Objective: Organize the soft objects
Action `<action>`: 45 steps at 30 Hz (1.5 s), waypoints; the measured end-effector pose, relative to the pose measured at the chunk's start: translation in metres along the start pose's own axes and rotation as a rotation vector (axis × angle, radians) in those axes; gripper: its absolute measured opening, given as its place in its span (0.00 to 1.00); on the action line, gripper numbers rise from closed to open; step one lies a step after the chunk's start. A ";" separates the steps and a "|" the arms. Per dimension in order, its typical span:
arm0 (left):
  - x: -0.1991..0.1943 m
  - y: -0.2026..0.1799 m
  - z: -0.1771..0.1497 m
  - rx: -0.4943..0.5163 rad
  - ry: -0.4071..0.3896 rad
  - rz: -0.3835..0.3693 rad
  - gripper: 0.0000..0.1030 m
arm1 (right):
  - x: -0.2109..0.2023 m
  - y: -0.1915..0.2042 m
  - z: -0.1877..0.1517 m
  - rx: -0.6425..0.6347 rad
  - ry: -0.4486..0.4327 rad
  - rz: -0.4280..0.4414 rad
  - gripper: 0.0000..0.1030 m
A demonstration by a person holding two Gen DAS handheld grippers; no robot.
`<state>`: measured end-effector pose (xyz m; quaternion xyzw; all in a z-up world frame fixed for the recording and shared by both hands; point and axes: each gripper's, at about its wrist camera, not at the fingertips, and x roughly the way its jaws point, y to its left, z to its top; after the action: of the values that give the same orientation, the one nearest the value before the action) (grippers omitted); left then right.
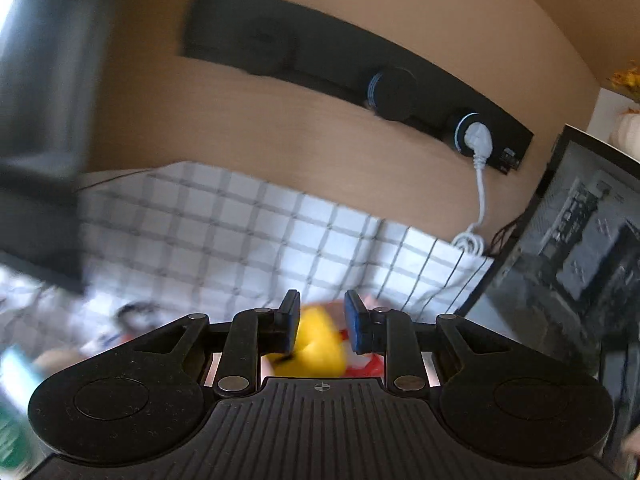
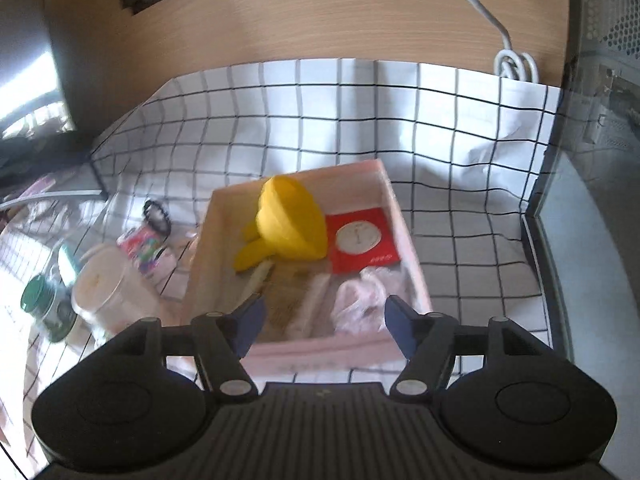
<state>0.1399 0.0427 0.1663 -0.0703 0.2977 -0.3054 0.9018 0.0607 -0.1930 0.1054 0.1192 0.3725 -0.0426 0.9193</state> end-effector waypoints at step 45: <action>-0.193 0.170 0.073 -0.013 0.061 0.195 0.26 | 0.041 0.294 0.118 -0.610 0.281 0.301 0.82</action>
<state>0.1457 0.2900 0.2686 -0.0375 0.3326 -0.2161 0.9172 0.2190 0.0627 0.2139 -0.1023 0.4690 0.2230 0.8484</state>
